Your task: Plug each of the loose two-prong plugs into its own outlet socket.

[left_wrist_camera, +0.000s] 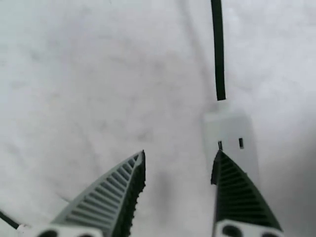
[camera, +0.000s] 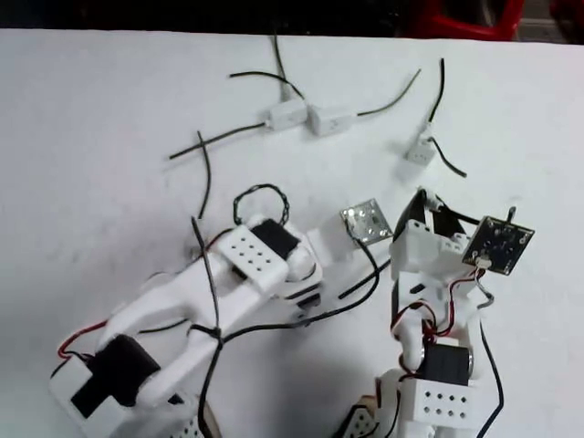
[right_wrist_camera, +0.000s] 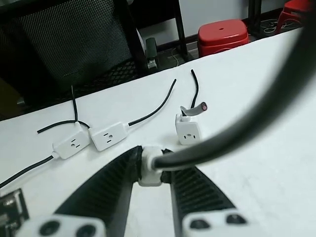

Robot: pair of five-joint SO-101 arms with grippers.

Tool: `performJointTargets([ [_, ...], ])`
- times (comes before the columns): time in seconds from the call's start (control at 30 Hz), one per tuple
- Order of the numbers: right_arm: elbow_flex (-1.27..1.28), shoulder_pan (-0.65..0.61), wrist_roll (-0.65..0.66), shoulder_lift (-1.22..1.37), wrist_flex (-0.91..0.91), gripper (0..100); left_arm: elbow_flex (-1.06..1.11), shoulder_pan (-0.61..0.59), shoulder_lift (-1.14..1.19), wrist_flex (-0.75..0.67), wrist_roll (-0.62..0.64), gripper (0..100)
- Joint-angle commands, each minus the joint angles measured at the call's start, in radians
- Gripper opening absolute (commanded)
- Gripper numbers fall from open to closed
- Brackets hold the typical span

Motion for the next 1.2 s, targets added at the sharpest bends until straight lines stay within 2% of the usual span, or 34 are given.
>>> performJointTargets([
  [0.0, -0.014, 0.007, 0.002, -0.013, -0.019, 1.7, -0.015, 0.021, -0.054, 0.018, 0.078, 24],
  [0.1, -0.014, 0.007, 0.002, -0.013, -0.019, 1.7, -0.015, 0.041, -0.054, 0.051, 0.146, 29],
  [0.4, -0.014, 0.007, 0.002, -0.013, -0.021, 1.7, 0.017, 0.073, -0.045, 0.052, 0.296, 29],
  [0.67, -0.014, 0.007, 0.002, -0.013, -0.018, 1.7, 0.18, 0.101, -0.048, -0.155, 0.302, 28],
  [0.9, -0.014, 0.007, 0.002, -0.015, -0.016, 1.7, 0.187, 0.038, -0.047, -0.224, 0.281, 12],
  [1.07, -0.014, 0.007, 0.002, -0.015, -0.016, 1.7, 0.178, -0.038, -0.047, -0.267, 0.103, 11],
  [1.17, -0.014, 0.007, 0.002, -0.013, -0.016, 1.7, 0.178, -0.077, -0.047, -0.29, 0.043, 11],
])
